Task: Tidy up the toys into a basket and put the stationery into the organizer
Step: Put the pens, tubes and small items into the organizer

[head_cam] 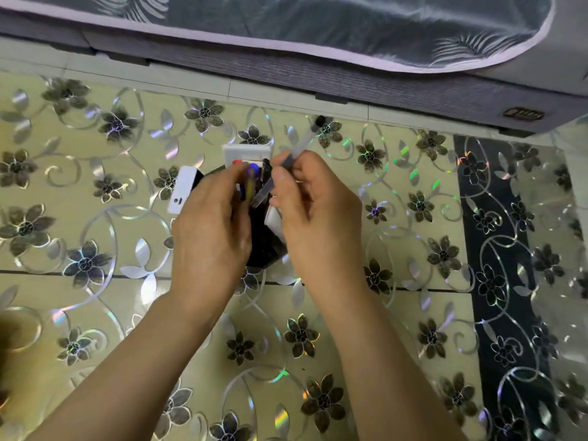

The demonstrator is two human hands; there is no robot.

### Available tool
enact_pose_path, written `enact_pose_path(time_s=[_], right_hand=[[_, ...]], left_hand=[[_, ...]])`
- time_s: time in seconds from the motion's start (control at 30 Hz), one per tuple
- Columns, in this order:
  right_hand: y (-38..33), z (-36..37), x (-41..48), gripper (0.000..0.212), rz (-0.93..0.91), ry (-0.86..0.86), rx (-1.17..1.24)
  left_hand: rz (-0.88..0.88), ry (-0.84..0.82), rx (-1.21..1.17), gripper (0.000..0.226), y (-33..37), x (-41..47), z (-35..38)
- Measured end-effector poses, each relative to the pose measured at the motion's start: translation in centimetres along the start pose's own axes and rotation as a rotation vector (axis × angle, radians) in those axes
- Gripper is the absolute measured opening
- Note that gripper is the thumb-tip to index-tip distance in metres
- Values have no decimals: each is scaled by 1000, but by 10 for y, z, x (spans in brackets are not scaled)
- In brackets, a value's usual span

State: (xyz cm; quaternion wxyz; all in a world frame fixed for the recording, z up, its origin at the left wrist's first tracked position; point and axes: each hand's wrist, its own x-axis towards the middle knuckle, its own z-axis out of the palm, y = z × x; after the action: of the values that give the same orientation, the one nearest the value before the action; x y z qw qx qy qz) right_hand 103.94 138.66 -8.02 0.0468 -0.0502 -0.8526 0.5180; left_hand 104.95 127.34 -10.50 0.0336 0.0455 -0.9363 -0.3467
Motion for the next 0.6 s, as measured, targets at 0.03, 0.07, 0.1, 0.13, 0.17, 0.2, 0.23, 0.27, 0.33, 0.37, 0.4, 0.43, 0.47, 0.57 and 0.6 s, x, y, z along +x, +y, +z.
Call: enact_pose_path(time_s=[0.03,0.07,0.1,0.13,0.17,0.2,0.23,0.27,0.33,0.37,0.4,0.43,0.47,0.57,0.6], right_hand=[[2,1,0,15,-3,-10,-3],[4,2,0,14,-10,-17,3],[4,3,0,13,-16,-24,15],[5,3,-1,10,-22,-34,20],[5,2,-1,9,-27,-53,14],[5,1,-1,12,-31,-68,-2],[6,-1,1,16,-30,-69,-23],[11,-5,4,20,-18,-29,-42],[32,-14,15,24,40,146,-64],[47,-19,23,23,87,214,-99],[65,-20,29,20,149,226,-162],[82,-21,35,17,214,179,-244],[99,-17,38,15,271,97,-324],[133,4,40,18,336,-124,-457],[137,9,40,17,343,-153,-495]], left_hand=[[66,23,-16,37,6,-2,-2],[119,33,-31,38,11,-4,-3],[142,36,-36,36,13,-5,-3],[134,40,-40,30,13,-5,-1],[108,44,-46,25,12,-5,1],[85,48,-55,22,11,-3,2],[67,53,-71,21,10,-2,3],[56,60,-91,22,9,0,4],[40,75,-118,24,9,2,4],[31,81,-120,24,8,3,4],[22,85,-109,24,5,3,3],[11,85,-98,25,2,2,2],[4,80,-86,25,-3,1,1],[-21,72,-76,20,-14,0,-1],[-24,68,-70,19,-17,0,0]])
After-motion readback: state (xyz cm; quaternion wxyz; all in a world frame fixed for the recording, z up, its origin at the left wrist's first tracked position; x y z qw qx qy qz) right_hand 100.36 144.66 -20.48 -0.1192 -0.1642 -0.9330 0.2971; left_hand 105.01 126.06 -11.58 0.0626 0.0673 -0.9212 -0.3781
